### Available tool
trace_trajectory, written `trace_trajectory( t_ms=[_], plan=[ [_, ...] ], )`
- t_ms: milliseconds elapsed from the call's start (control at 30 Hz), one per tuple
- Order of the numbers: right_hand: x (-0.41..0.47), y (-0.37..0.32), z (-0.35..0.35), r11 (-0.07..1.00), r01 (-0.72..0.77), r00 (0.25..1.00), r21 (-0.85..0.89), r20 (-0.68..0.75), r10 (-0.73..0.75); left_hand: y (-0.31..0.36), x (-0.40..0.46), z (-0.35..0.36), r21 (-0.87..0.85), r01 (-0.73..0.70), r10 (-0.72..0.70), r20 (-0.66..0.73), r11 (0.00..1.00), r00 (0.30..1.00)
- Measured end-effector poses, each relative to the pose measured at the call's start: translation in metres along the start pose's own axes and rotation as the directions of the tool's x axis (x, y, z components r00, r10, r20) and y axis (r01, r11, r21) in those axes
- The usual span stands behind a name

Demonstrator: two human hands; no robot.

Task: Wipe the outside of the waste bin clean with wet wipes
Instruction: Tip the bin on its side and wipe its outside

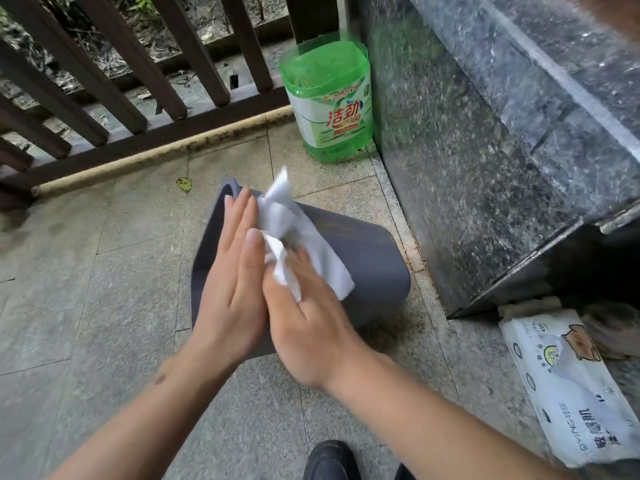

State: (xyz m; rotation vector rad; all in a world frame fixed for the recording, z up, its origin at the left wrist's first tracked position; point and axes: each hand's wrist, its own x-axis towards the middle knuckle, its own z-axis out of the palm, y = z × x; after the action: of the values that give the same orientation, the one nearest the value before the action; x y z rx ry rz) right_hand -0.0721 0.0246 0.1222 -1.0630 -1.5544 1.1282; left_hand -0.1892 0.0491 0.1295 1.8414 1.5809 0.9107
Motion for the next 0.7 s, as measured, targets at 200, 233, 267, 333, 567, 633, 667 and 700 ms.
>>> trace_trajectory(
  t_ms=[200, 233, 267, 333, 567, 633, 667, 700],
  plan=[
    [0.015, 0.010, -0.012, 0.997, -0.015, 0.996, 0.073, 0.085, 0.009, 0.001, 0.004, 0.001, 0.013, 0.028, -0.028, -0.025, 1.000, 0.999],
    [0.015, 0.015, -0.015, 0.998, -0.026, 0.996, 0.053, 0.086, 0.021, 0.002, 0.003, 0.002, 0.014, 0.029, -0.028, -0.031, 0.999, 0.999],
    [0.014, 0.019, -0.019, 0.998, -0.051, 0.996, 0.021, 0.078, 0.049, 0.003, 0.003, 0.002, 0.018, 0.027, -0.026, -0.036, 0.999, 0.999],
    [0.011, 0.028, -0.031, 0.986, -0.148, 0.986, -0.083, 0.063, 0.153, 0.004, -0.001, 0.001, 0.039, 0.019, -0.017, -0.049, 0.999, 0.999],
    [-0.014, 0.100, -0.079, 0.862, -0.476, 0.878, -0.174, -0.159, 0.452, 0.009, -0.003, 0.001, 0.053, -0.017, 0.019, -0.033, 0.998, 0.999],
    [-0.019, 0.097, -0.078, 0.864, -0.478, 0.874, -0.158, -0.182, 0.450, 0.009, -0.004, 0.003, 0.047, -0.037, 0.038, -0.014, 0.998, 0.999],
    [-0.020, 0.091, -0.074, 0.879, -0.451, 0.888, -0.152, -0.172, 0.426, 0.008, -0.005, 0.004, 0.035, -0.037, 0.038, -0.009, 0.999, 0.999],
    [-0.022, 0.081, -0.068, 0.904, -0.400, 0.914, -0.151, -0.143, 0.381, 0.008, -0.005, 0.004, 0.019, -0.031, 0.031, -0.007, 0.999, 0.999]
  ],
)
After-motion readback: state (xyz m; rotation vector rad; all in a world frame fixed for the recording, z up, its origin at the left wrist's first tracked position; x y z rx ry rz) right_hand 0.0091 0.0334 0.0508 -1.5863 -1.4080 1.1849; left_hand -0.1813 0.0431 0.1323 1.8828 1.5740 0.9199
